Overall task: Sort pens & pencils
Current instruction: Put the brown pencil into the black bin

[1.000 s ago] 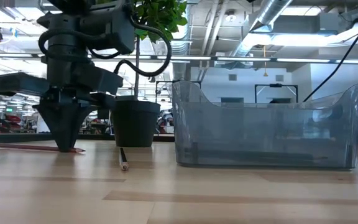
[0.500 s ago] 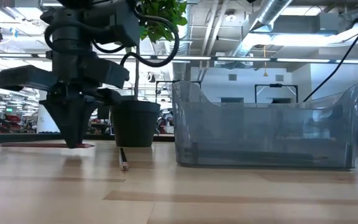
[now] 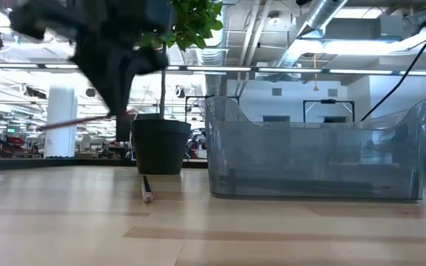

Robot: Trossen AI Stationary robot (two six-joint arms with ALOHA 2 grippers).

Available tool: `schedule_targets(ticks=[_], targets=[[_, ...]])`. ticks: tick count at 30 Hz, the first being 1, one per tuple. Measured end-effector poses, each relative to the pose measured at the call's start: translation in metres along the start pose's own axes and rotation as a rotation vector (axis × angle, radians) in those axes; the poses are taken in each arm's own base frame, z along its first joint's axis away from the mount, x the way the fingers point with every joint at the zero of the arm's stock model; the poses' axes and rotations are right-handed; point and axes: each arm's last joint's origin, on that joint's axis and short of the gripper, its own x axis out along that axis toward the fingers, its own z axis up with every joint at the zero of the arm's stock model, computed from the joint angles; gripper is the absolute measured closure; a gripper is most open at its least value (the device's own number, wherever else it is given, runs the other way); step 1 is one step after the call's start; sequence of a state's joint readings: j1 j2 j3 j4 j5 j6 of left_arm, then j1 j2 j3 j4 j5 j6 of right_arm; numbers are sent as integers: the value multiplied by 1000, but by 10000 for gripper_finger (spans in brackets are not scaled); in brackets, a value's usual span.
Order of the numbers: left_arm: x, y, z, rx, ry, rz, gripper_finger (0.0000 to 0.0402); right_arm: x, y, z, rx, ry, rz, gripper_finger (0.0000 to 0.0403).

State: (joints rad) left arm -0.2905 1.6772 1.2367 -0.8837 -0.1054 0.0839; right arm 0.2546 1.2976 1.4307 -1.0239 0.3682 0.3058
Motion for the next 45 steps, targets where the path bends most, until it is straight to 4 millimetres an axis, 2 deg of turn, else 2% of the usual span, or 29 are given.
schedule_targets(ticks=[11,17,22,28,31,37,45], targets=[[-71,2,53,91,-341,50,395,0,-2,-6,0,58,-19,266],[-83,6,68,122,-498,83,395,-17,-1,-11,-12,26,15,265],[-80,8,74,164,-530,104,396,-41,-1,-17,-30,-51,33,265],[-61,16,92,181,-607,56,399,-60,2,-25,-34,-111,23,266],[-52,20,100,176,-584,49,400,-65,3,-33,-20,-79,25,266],[-49,20,130,213,-621,-8,401,-69,2,-48,27,-17,-86,264],[-16,21,156,219,-494,-34,401,-78,12,-62,42,-20,-110,264]])
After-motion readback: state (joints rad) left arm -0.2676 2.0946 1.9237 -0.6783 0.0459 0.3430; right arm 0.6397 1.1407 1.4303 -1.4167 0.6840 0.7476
